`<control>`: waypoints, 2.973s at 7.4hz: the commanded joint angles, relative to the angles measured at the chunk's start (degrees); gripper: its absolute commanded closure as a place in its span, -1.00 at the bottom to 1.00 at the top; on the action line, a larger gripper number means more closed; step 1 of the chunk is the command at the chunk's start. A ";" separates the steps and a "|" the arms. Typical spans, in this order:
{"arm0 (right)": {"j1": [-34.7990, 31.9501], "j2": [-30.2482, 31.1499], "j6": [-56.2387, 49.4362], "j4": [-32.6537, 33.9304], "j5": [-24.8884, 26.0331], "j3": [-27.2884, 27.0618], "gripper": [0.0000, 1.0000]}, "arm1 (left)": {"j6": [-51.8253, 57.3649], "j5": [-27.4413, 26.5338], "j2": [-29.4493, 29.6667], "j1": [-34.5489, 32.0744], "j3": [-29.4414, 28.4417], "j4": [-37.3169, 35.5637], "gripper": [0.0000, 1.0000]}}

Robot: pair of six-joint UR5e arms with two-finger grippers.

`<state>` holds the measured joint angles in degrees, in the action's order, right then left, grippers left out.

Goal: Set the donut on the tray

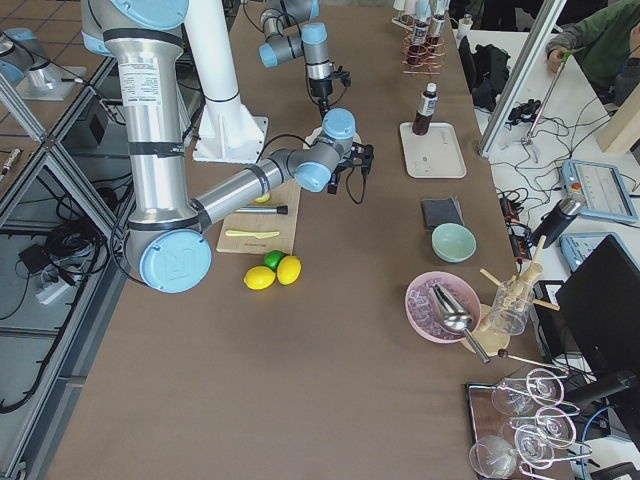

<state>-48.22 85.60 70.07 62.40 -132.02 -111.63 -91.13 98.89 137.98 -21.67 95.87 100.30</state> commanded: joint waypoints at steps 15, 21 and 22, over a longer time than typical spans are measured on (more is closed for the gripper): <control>12.10 -1.05 16.42 0.00 14.95 -3.94 -0.01 | 0.34 -1.25 -0.34 0.49 0.19 0.07 1.00; 12.19 -1.22 18.96 0.00 15.21 -3.94 0.40 | 0.43 -1.25 -0.43 0.49 0.19 0.16 1.00; 12.19 -1.48 21.92 0.00 15.30 -3.94 0.99 | 0.51 -1.25 -0.43 0.49 0.19 0.16 1.00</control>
<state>-36.04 84.35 89.03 62.40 -116.81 -115.54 -90.70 97.65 137.55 -21.18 96.06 100.44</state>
